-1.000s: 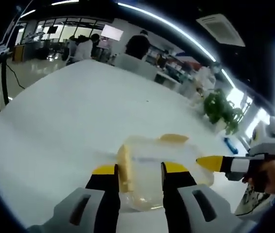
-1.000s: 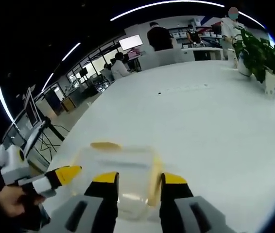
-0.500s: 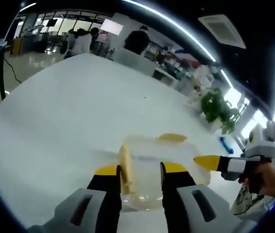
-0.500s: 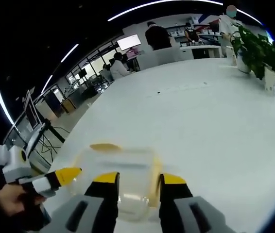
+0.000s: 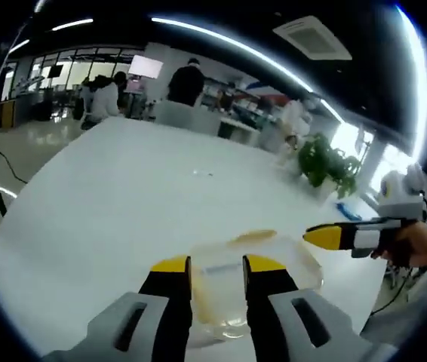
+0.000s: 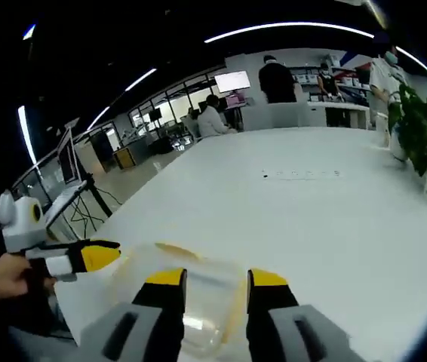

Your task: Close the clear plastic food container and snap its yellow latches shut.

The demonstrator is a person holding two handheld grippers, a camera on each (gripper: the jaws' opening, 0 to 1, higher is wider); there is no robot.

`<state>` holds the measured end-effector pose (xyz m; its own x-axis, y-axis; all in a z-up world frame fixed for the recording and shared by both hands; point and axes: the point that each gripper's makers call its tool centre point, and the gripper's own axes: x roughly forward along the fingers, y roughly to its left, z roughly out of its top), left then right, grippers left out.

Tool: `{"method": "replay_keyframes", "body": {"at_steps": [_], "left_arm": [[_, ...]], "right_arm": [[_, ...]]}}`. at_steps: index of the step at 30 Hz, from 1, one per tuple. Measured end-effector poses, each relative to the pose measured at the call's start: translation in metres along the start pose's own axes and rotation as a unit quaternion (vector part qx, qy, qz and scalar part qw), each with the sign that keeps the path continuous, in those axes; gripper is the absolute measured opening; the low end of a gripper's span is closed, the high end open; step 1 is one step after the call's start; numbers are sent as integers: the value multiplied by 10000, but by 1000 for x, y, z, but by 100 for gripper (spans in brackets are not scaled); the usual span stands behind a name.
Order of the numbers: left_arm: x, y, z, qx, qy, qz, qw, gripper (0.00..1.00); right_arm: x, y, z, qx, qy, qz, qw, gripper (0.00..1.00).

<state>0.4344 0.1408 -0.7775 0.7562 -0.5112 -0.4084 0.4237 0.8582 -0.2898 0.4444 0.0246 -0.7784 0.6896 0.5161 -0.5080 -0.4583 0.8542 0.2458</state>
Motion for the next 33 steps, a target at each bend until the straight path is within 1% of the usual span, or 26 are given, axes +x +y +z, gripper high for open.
{"method": "replay_keyframes", "body": {"at_steps": [1, 2, 4, 5, 7, 10, 12, 13, 15, 16, 17, 18, 20, 22, 23, 24, 25, 26, 27, 29, 30, 33], "left_arm": [[1, -5, -1, 121, 31, -73, 9999, 23], [4, -13, -2, 333, 72, -202, 9992, 24], [8, -23, -5, 514, 159, -355, 9979, 25], [10, -28, -9, 651, 265, -439, 9966, 26], [16, -32, -14, 827, 361, -484, 9947, 27], [22, -38, -20, 870, 460, -584, 9934, 30], [21, -43, -24, 1112, 581, -706, 9896, 30], [21, -45, -21, 1064, 518, -719, 9904, 30], [18, -48, -23, 1028, 591, -824, 9895, 33], [17, -49, -24, 1086, 611, -871, 9884, 35], [15, -51, -26, 1234, 652, -927, 9859, 37], [11, -54, -32, 1476, 783, -1030, 9805, 39], [8, -58, -39, 1709, 887, -1128, 9748, 41], [4, -62, -47, 1965, 987, -1203, 9681, 43], [4, -63, -48, 2052, 959, -1192, 9667, 44], [3, -63, -49, 2195, 985, -1193, 9633, 45], [4, -65, -51, 2397, 1012, -1216, 9579, 46], [4, -65, -52, 2479, 1021, -1221, 9556, 47], [4, -68, -53, 2624, 1027, -1276, 9509, 48], [6, -70, -55, 2784, 1031, -1325, 9457, 49], [7, -70, -56, 2884, 1038, -1350, 9423, 50], [8, -69, -56, 3037, 1025, -1346, 9376, 50]], "right_arm": [[2, 5, -1, -112, 39, 96, 9999, 28], [4, 14, -1, -285, 68, 223, 9993, 28], [7, 24, -6, -407, 184, 391, 9982, 28], [10, 28, -8, -468, 236, 427, 9977, 27], [14, 35, -11, -610, 296, 514, 9964, 26], [22, 43, -13, -705, 363, 648, 9947, 26], [26, 45, -11, -806, 369, 675, 9938, 24], [28, 45, -10, -847, 378, 684, 9933, 25], [33, 48, -8, -1004, 413, 765, 9911, 27], [35, 49, -9, -1064, 445, 821, 9899, 27], [37, 51, -10, -1114, 482, 855, 9889, 27], [39, 52, -10, -1194, 529, 896, 9874, 28], [43, 54, -10, -1341, 614, 947, 9845, 28], [48, 56, -6, -1447, 625, 1008, 9823, 31], [49, 56, -5, -1476, 655, 1035, 9814, 32], [51, 55, -3, -1507, 656, 1041, 9809, 32], [54, 55, 0, -1594, 682, 1113, 9785, 33], [55, 55, 1, -1628, 711, 1158, 9773, 34], [57, 55, 2, -1685, 790, 1279, 9742, 35], [59, 56, 0, -1759, 1010, 1494, 9677, 38], [60, 55, 1, -1785, 1049, 1538, 9662, 38], [62, 56, -3, -1676, 1300, 1840, 9598, 38]]}}
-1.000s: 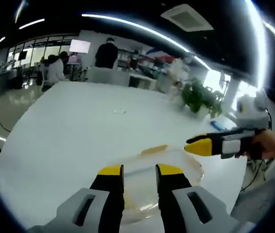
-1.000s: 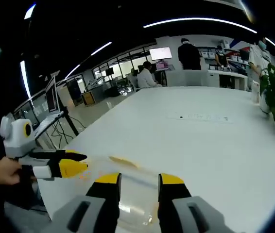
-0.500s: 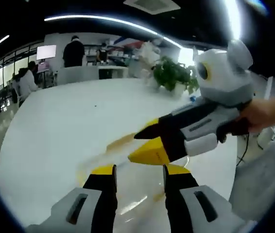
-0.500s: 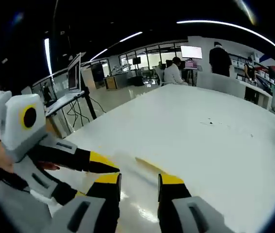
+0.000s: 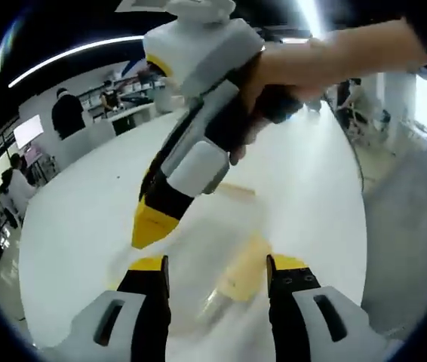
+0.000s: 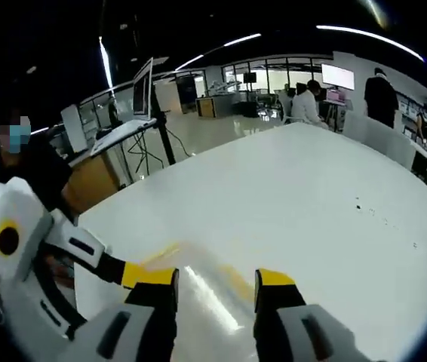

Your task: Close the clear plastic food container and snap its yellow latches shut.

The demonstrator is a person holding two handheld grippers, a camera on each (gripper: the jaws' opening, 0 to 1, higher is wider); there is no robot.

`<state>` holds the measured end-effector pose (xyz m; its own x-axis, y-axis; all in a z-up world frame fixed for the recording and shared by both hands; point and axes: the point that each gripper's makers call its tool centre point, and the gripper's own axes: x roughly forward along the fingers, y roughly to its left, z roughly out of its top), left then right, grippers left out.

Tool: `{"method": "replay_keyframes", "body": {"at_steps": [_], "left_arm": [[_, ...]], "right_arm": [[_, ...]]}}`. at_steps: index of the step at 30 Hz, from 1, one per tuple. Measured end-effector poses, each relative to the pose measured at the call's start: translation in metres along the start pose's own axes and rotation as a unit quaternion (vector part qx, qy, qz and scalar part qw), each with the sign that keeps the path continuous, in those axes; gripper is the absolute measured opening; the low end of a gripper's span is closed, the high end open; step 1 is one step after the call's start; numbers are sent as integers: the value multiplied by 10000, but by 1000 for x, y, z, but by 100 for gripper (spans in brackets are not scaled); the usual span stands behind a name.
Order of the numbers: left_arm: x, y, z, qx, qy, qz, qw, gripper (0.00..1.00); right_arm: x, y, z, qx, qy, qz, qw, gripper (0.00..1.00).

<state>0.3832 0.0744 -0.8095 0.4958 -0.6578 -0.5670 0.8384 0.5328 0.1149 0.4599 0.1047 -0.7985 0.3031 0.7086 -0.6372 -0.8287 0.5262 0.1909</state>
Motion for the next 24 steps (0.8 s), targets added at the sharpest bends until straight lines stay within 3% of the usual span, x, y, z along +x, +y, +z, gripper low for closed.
{"method": "replay_keyframes", "body": {"at_steps": [6, 8, 12, 20, 24], "left_arm": [[2, 1, -5, 720, 140, -27, 9973, 49], [2, 1, -6, 898, 165, -23, 9958, 48], [3, 3, -10, 1483, 274, 2, 9886, 43], [4, 6, -10, 1512, 189, 93, 9883, 41], [4, 7, -10, 1488, 242, 66, 9885, 39]], "right_arm": [[3, -4, -21, -306, 726, 469, 9958, 39], [5, -5, -18, -333, 705, 541, 9955, 40], [8, -5, -20, -550, 999, 827, 9900, 38], [12, -1, -21, -678, 1495, 1395, 9765, 35], [13, -2, -21, -649, 1799, 1479, 9703, 33]]}}
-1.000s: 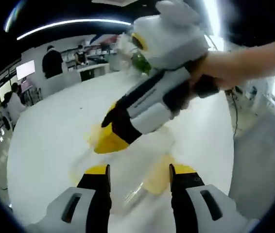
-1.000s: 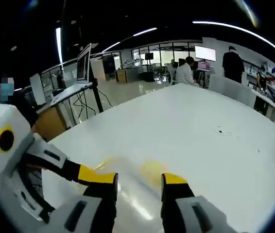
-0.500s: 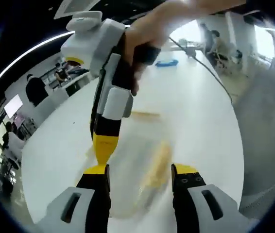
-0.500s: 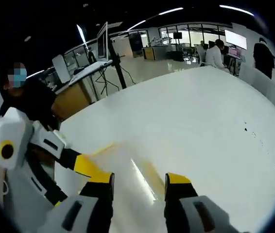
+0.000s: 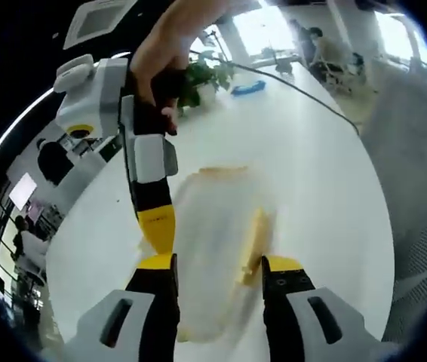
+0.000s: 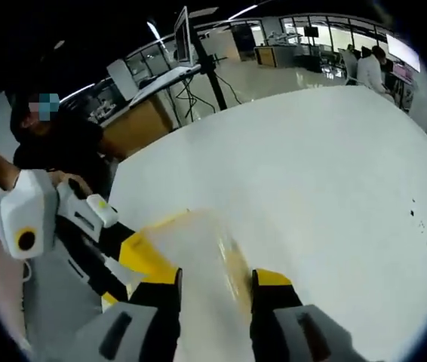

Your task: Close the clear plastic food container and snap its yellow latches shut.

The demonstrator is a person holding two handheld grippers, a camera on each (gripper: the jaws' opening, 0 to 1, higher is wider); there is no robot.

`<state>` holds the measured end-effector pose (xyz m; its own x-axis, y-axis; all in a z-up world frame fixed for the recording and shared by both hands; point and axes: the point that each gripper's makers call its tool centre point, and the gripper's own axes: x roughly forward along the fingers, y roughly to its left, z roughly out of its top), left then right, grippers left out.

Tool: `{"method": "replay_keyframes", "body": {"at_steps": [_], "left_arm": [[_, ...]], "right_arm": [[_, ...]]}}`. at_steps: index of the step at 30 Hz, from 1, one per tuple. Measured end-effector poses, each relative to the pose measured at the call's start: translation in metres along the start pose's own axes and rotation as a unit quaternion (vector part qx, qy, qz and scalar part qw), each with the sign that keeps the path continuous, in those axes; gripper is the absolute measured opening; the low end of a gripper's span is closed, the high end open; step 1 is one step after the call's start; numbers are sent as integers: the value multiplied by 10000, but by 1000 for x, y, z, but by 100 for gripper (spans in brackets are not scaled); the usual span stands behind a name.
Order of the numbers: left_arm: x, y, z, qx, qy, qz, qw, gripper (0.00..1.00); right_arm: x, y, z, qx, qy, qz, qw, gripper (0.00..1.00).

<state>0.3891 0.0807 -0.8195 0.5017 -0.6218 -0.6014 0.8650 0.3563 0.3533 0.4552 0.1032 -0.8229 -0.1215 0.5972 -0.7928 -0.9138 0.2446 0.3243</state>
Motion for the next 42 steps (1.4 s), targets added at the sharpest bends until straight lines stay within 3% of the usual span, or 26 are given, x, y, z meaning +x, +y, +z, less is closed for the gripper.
{"method": "replay_keyframes", "body": {"at_steps": [11, 12, 14, 26, 32, 39, 42], "left_arm": [[3, 1, 0, 86, 33, 111, 9999, 36], [4, 1, 2, 416, 71, 97, 9991, 35], [6, 3, 3, 204, 89, 135, 9997, 35], [5, 0, 1, 189, 48, 45, 9998, 36], [7, 1, 1, 146, 21, 63, 9999, 36], [7, 2, 3, 199, 55, -49, 9998, 37], [6, 1, 4, 266, 71, -76, 9996, 38]], "right_arm": [[2, 1, -2, 166, 271, 455, 9985, 31], [2, 2, -6, 218, 410, 519, 9976, 31], [5, 1, -5, 174, 381, 538, 9977, 31], [7, -1, -2, 176, 532, 898, 9944, 29], [5, 0, 0, 39, 274, 574, 9980, 31], [0, 1, 4, -178, -214, -128, 9995, 30], [-1, 1, 5, -11, -473, -411, 9980, 31]]}}
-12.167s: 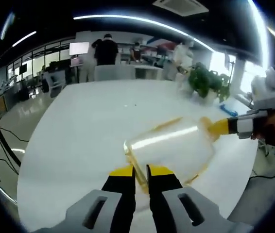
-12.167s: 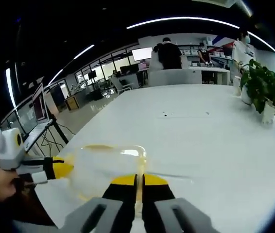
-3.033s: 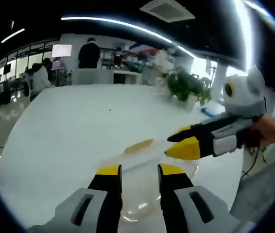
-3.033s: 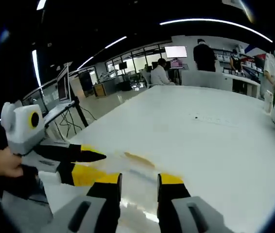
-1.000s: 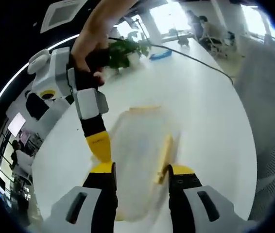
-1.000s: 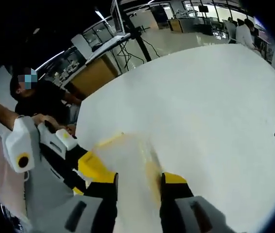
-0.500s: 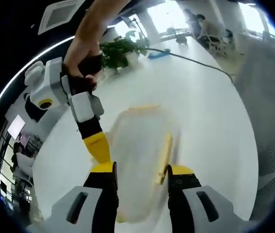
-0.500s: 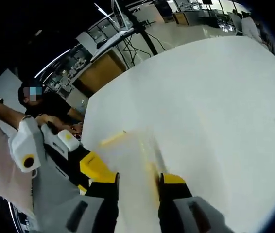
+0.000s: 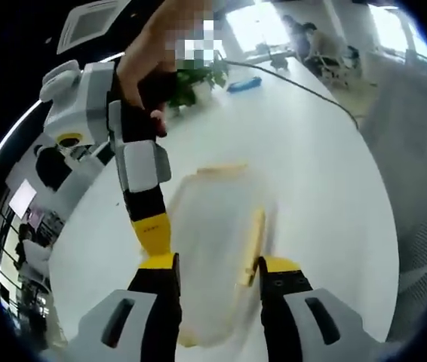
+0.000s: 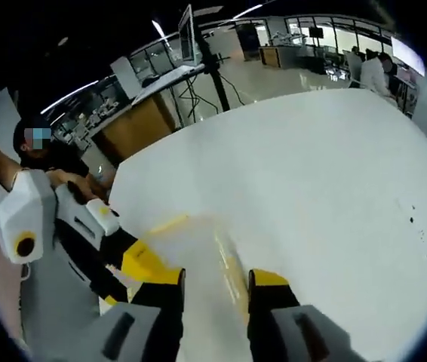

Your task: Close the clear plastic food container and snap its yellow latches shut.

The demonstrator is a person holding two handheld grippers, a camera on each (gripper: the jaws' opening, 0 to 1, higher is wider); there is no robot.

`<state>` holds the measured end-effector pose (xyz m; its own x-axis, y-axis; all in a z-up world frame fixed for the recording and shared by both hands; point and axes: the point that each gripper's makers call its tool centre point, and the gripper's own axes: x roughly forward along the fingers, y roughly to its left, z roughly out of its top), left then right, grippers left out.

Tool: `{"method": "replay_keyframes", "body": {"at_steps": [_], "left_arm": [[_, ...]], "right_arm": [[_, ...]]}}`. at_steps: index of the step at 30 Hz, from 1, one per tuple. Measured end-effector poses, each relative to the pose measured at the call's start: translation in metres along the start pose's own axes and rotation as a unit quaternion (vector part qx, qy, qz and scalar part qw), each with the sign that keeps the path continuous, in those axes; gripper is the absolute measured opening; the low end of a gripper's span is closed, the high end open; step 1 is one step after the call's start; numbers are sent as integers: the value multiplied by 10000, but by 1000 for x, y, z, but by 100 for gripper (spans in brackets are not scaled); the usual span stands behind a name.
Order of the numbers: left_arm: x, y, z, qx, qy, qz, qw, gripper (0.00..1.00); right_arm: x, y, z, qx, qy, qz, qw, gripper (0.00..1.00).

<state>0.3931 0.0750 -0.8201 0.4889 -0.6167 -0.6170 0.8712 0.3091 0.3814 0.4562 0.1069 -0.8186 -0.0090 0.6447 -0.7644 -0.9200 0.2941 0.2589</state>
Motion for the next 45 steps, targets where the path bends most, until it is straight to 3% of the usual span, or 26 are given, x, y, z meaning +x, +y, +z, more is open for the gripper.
{"method": "replay_keyframes", "body": {"at_steps": [1, 3, 4, 6, 9, 11, 14, 18, 21, 26, 28, 37, 40, 45], "left_arm": [[0, 0, 1, 3, -11, -4, 10000, 39], [-1, -1, 3, -153, -98, 12, 9998, 41], [-1, -3, 3, -205, -95, -50, 9997, 45], [-4, -7, 2, -251, -54, -80, 9996, 54], [-11, -4, 1, -381, -85, 27, 9992, 54], [-17, 2, 2, -817, -228, 114, 9963, 54], [-29, 17, 2, -1335, -410, 297, 9898, 56], [-38, 25, -5, -1439, -375, 389, 9881, 57], [-44, 30, -10, -1709, -401, 480, 9833, 57], [-45, 34, -18, -1954, -353, 539, 9786, 59], [-45, 33, -19, -2194, -411, 497, 9735, 60], [-40, 34, -28, -2466, -342, 328, 9680, 62], [-38, 31, -31, -2488, -261, 220, 9680, 60], [-36, 29, -35, -2709, -226, 120, 9623, 57]], "right_arm": [[-2, -3, 0, 158, -110, -144, 9997, 32], [-6, -11, 3, -99, -357, -502, 9981, 33], [-11, -11, -1, 18, -368, -619, 9974, 35], [-18, -8, 0, 194, -623, -641, 9958, 39], [-28, -2, -3, 158, -746, -713, 9945, 48], [-35, 4, -6, 150, -784, -781, 9937, 53], [-49, 10, -9, 295, -1025, -922, 9900, 54], [-60, 17, -15, 416, -1206, -1070, 9860, 55], [-68, 22, -23, 604, -1354, -1168, 9820, 55], [-74, 29, -39, 775, -1456, -1337, 9772, 55], [-76, 32, -47, 858, -1484, -1384, 9754, 56], [-77, 35, -77, 1056, -1566, -1843, 9645, 62], [-73, 38, -81, 1150, -1591, -1806, 9638, 60], [-66, 40, -83, 1156, -1567, -1789, 9644, 58]]}}
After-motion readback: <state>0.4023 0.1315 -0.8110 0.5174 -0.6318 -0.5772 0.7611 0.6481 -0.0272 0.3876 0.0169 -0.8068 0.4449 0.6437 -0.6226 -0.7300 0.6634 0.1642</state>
